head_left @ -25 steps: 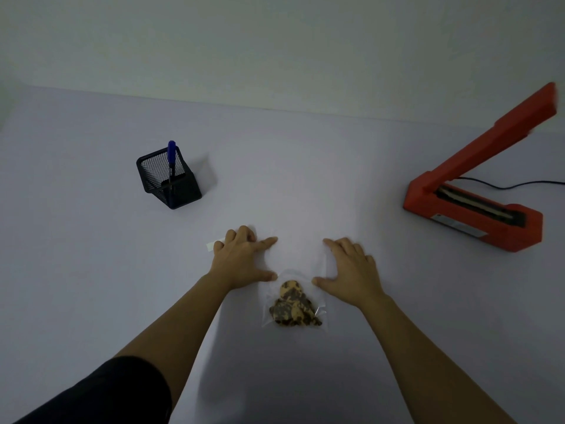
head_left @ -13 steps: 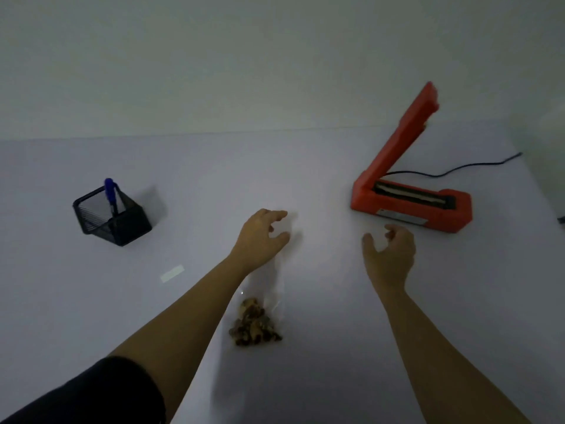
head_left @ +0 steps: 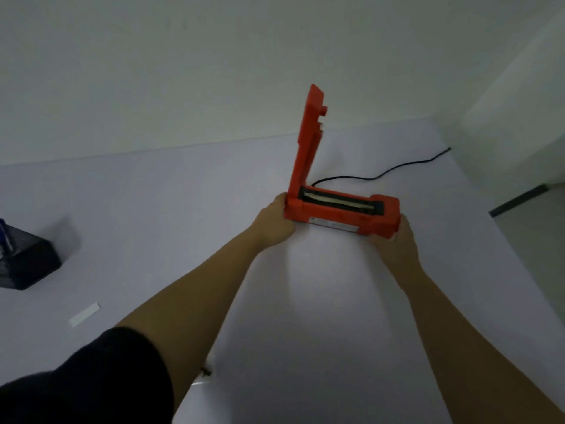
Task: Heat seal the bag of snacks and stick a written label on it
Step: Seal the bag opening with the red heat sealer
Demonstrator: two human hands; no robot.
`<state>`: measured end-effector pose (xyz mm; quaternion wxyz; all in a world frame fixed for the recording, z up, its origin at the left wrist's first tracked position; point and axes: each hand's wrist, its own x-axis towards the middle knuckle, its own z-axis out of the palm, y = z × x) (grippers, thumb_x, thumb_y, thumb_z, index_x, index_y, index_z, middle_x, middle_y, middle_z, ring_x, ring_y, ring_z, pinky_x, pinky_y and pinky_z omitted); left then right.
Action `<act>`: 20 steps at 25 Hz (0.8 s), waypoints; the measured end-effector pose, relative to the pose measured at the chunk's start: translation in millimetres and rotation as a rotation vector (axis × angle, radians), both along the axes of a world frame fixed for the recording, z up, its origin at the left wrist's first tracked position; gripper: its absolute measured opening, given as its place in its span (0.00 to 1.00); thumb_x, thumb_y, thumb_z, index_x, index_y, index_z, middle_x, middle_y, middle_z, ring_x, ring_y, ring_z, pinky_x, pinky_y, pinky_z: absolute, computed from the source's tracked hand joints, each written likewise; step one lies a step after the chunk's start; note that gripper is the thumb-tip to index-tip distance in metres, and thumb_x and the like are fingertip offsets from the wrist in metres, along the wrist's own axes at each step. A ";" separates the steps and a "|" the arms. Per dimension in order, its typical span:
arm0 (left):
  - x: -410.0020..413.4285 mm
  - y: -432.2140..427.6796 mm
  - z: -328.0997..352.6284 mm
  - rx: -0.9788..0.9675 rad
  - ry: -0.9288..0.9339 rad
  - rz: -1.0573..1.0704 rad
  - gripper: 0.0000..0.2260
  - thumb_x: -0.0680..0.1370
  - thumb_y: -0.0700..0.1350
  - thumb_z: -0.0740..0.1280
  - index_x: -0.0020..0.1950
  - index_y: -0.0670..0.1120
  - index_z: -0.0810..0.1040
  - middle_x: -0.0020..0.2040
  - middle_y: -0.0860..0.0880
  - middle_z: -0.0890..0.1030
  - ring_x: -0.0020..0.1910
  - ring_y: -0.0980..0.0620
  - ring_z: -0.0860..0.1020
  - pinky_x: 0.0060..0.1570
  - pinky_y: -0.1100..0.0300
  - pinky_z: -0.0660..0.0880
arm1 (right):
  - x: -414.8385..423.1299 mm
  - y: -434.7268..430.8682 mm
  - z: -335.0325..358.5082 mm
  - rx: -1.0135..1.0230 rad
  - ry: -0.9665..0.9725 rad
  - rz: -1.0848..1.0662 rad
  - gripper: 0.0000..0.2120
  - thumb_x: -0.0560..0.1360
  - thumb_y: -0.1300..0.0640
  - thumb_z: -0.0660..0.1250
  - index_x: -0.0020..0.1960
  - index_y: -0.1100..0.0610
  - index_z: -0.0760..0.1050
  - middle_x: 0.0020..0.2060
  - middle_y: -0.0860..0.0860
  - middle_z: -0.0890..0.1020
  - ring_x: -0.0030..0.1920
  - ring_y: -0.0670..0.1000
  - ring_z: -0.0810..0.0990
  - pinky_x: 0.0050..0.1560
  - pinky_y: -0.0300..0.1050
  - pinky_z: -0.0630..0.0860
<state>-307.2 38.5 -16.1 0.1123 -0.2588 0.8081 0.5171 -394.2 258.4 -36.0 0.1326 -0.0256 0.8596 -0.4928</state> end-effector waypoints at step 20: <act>135.7 -19.1 -0.9 -0.251 0.134 0.234 0.28 0.74 0.32 0.61 0.73 0.44 0.59 0.72 0.45 0.66 0.69 0.47 0.67 0.67 0.53 0.66 | 182.0 28.3 3.3 0.037 0.324 -0.165 0.20 0.68 0.71 0.69 0.58 0.61 0.69 0.47 0.53 0.71 0.47 0.54 0.74 0.49 0.47 0.72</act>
